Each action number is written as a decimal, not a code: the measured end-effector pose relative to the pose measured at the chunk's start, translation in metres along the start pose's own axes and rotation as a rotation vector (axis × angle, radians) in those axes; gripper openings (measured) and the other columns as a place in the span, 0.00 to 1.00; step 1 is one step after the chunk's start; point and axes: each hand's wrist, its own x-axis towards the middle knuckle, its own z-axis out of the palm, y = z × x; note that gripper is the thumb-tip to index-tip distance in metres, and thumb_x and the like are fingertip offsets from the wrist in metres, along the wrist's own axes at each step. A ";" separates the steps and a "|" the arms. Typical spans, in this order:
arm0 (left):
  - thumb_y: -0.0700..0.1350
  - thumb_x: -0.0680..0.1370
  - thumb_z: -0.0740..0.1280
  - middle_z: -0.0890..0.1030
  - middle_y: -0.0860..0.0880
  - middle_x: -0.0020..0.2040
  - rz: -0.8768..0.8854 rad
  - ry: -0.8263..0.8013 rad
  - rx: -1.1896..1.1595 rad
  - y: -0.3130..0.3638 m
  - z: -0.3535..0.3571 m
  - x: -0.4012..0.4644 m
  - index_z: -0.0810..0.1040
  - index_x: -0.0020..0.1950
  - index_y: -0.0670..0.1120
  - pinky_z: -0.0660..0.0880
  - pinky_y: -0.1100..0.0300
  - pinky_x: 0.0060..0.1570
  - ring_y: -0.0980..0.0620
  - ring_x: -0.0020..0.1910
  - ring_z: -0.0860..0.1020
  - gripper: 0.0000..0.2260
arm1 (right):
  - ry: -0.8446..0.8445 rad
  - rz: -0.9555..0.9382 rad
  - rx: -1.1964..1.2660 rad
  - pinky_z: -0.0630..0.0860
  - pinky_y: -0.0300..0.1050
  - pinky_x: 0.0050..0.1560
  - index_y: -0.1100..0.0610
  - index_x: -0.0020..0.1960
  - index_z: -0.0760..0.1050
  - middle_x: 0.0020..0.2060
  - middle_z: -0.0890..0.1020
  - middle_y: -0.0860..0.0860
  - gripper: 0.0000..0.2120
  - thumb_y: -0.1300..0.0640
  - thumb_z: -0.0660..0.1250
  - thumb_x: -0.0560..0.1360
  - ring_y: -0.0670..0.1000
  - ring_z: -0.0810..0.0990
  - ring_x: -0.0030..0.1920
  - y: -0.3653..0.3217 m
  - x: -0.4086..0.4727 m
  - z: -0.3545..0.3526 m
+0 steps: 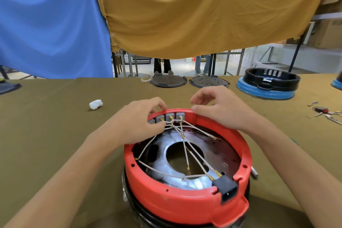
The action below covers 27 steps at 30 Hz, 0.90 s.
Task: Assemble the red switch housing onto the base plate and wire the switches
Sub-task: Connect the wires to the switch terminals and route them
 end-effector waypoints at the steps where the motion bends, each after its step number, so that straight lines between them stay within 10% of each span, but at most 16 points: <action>1: 0.52 0.76 0.68 0.77 0.57 0.54 0.022 0.004 0.012 0.000 0.001 0.000 0.72 0.60 0.60 0.75 0.56 0.53 0.58 0.50 0.78 0.14 | -0.011 -0.005 -0.005 0.75 0.34 0.45 0.47 0.45 0.82 0.41 0.83 0.43 0.02 0.52 0.72 0.73 0.40 0.80 0.44 -0.002 -0.001 0.002; 13: 0.47 0.83 0.62 0.68 0.59 0.60 0.137 -0.128 -0.004 0.003 0.007 0.002 0.77 0.60 0.60 0.69 0.60 0.61 0.58 0.56 0.74 0.10 | -0.150 -0.082 -0.194 0.63 0.41 0.46 0.46 0.46 0.84 0.46 0.73 0.47 0.08 0.44 0.73 0.72 0.47 0.67 0.53 -0.005 -0.003 0.019; 27: 0.47 0.83 0.62 0.68 0.60 0.59 0.131 -0.141 -0.034 0.003 0.006 0.003 0.77 0.58 0.60 0.72 0.58 0.59 0.58 0.55 0.74 0.09 | -0.139 -0.071 -0.107 0.71 0.32 0.42 0.45 0.39 0.85 0.44 0.76 0.43 0.03 0.50 0.78 0.69 0.41 0.75 0.45 -0.006 0.000 0.016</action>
